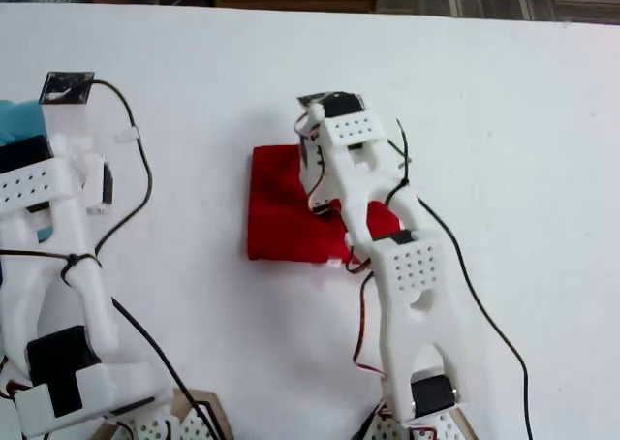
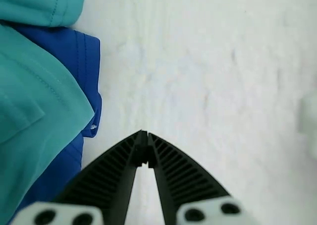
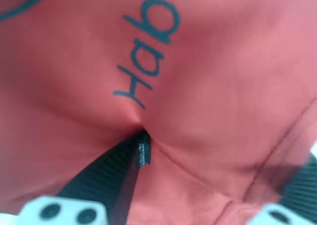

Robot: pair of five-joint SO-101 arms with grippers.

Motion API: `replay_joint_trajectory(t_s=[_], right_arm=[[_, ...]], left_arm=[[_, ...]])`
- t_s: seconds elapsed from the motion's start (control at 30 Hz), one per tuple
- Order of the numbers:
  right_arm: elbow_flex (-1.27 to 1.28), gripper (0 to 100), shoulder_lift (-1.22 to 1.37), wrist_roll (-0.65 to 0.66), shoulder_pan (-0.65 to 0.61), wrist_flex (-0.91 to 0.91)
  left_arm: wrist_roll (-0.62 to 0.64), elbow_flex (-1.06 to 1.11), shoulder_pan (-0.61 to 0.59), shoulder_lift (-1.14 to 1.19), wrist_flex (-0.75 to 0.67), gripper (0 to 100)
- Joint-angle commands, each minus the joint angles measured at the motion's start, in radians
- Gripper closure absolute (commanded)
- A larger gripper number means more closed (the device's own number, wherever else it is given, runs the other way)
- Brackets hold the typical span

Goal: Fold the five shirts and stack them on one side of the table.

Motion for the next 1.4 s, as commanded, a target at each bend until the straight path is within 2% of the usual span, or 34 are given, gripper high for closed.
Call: replay_joint_trajectory(t_s=[0.0,0.03,0.07,0.13,0.2,0.3,0.53,0.73,0.9,1.17,1.37], right_arm=[[-0.028,87.7,0.070,0.071,0.016,0.028],[-0.041,96.2,0.074,0.075,0.016,0.028],[-0.051,99.5,0.074,0.075,0.021,0.030],[-0.068,94.8,0.076,0.078,0.028,0.030],[-0.072,98.8,0.073,0.083,0.041,0.027],[-0.115,98.1,0.073,0.112,0.082,0.027],[-0.393,98.0,0.073,0.422,0.274,0.028],[-0.634,98.0,0.082,0.577,0.460,0.019],[-0.667,98.0,0.082,0.727,0.582,-0.085],[-0.664,97.9,0.127,0.747,0.673,-0.401],[-0.675,97.9,0.239,0.747,0.680,-0.456]], left_arm=[[-0.003,-0.004,-0.012,-0.048,-0.009,97],[-0.003,-0.004,-0.012,-0.048,-0.009,97],[-0.003,-0.004,-0.012,-0.048,-0.009,97],[-0.003,-0.004,-0.012,-0.048,-0.009,97],[-0.003,-0.004,-0.012,-0.048,-0.009,97],[-0.003,-0.004,-0.026,-0.048,-0.011,97],[-0.005,-0.005,-0.055,-0.043,-0.015,97],[-0.009,-0.005,-0.068,-0.043,-0.014,97],[-0.064,-0.005,-0.094,-0.043,-0.015,97],[-0.068,-0.005,-0.143,-0.043,-0.015,97],[-0.069,-0.005,-0.160,-0.043,-0.015,97]])
